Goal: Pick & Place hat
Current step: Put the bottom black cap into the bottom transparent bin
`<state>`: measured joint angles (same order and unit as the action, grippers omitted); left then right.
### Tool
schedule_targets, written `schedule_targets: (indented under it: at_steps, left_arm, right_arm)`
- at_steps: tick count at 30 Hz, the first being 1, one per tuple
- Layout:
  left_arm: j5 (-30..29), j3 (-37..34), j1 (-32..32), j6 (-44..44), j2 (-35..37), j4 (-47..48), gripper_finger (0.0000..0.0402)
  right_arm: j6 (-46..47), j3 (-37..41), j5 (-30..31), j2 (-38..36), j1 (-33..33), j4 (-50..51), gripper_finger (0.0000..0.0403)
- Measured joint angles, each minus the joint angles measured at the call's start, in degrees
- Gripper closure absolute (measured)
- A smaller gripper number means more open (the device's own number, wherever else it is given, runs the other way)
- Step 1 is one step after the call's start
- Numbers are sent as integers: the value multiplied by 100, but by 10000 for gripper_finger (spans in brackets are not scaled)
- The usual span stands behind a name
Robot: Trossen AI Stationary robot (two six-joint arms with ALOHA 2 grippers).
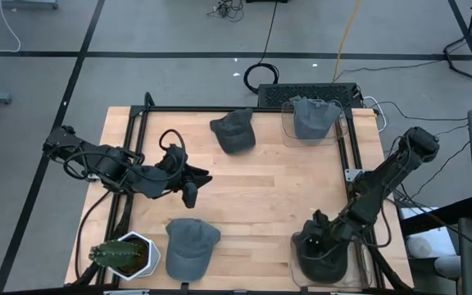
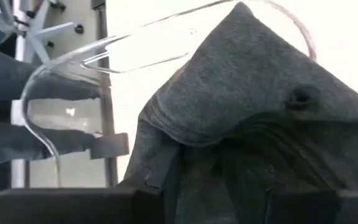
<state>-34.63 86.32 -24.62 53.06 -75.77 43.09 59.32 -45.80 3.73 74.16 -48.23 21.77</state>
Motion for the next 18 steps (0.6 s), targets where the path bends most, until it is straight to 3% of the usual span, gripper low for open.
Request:
schedule_targets:
  at_steps: [10,18]
  left_arm:
    - [5,0,-61,-28,0,22,286]
    - [4,0,-57,-182,0,33,286]
  right_arm:
    - [273,0,-470,-765,-25,-128,324]
    - [609,-7,-536,-1921,-24,927,354]
